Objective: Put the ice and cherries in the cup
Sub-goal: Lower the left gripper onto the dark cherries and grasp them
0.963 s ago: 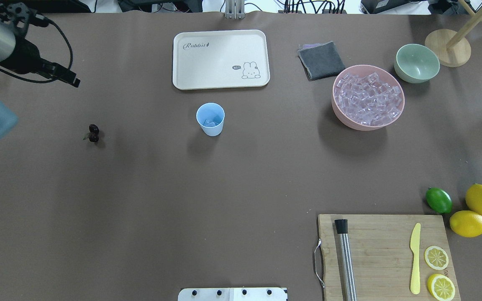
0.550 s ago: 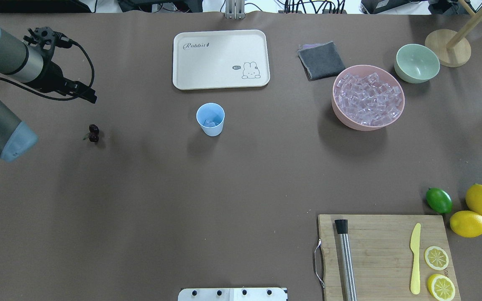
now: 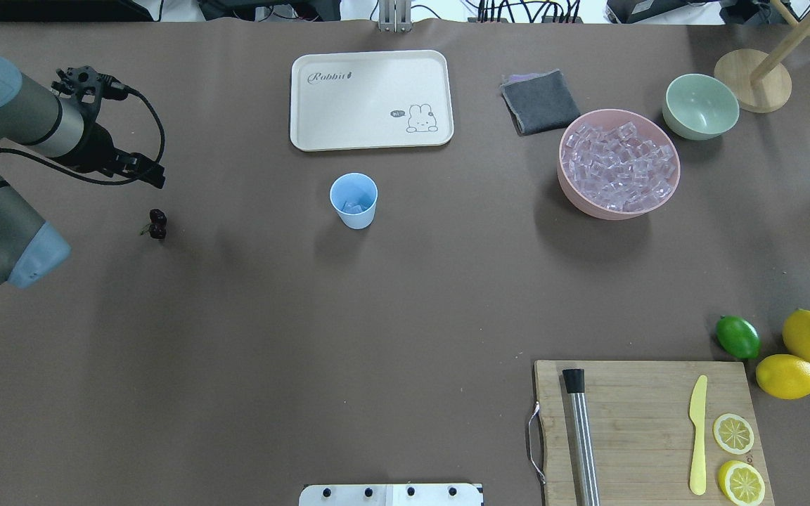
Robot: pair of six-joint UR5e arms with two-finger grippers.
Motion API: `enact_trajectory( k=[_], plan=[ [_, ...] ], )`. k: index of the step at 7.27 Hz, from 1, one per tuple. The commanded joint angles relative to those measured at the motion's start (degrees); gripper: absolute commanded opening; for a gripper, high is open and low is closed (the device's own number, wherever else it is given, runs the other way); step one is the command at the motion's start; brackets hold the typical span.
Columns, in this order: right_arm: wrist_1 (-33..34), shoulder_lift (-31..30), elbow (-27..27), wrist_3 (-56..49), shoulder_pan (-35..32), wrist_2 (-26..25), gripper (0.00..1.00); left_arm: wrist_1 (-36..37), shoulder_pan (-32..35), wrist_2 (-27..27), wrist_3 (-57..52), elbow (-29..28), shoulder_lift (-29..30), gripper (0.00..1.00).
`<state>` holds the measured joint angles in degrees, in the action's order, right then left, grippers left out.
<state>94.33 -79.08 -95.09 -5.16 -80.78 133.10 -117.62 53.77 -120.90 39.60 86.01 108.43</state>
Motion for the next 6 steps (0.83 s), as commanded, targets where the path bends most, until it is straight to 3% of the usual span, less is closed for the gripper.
enact_trajectory(
  k=[1,2,4,6],
  plan=[
    [2.17,-0.29,-1.24,-0.03,-0.60,0.14,1.00,-0.06,-1.28,-0.48,2.58,-0.14,-0.59,0.97],
    [2.26,-0.37,-1.15,-0.11,-0.61,-0.04,1.00,-0.15,-2.16,-0.05,5.20,0.56,-0.59,0.97],
    [2.26,-0.73,-1.68,-0.11,-1.13,-0.30,1.00,-3.74,-3.66,0.13,5.84,-0.57,-0.68,0.88],
    [2.09,-1.42,-2.03,-0.11,-1.66,-0.48,1.00,-3.84,-5.15,0.13,7.16,-0.76,-1.21,0.72]
  ],
)
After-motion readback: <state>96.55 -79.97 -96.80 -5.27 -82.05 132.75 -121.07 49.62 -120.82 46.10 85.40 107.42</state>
